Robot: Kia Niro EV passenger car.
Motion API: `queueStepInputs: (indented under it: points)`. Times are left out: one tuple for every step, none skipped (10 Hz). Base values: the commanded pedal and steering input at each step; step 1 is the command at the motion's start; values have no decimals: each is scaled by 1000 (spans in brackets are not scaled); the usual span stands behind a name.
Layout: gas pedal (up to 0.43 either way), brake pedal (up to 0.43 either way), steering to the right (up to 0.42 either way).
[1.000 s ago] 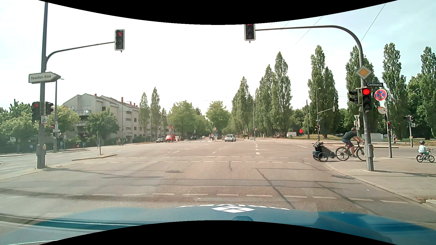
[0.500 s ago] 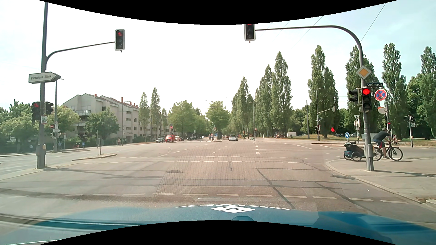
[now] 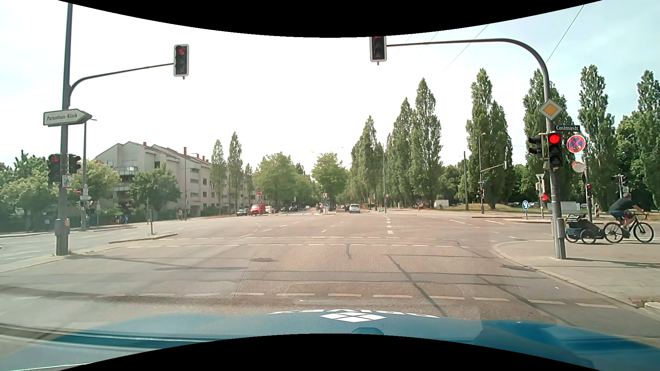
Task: Follow the waypoints while adhering to traffic rules and regulations
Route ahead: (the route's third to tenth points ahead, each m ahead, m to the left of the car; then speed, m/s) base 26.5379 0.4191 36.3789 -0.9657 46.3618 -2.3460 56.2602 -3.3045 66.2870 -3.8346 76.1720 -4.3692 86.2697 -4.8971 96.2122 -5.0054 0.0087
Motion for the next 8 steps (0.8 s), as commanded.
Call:
queueStepInputs:
  points:
    - [0,268,3]
    - [0,268,3]
    - [0,268,3]
    - [0,268,3]
    - [0,268,3]
    - [0,268,3]
    - [0,268,3]
    - [0,268,3]
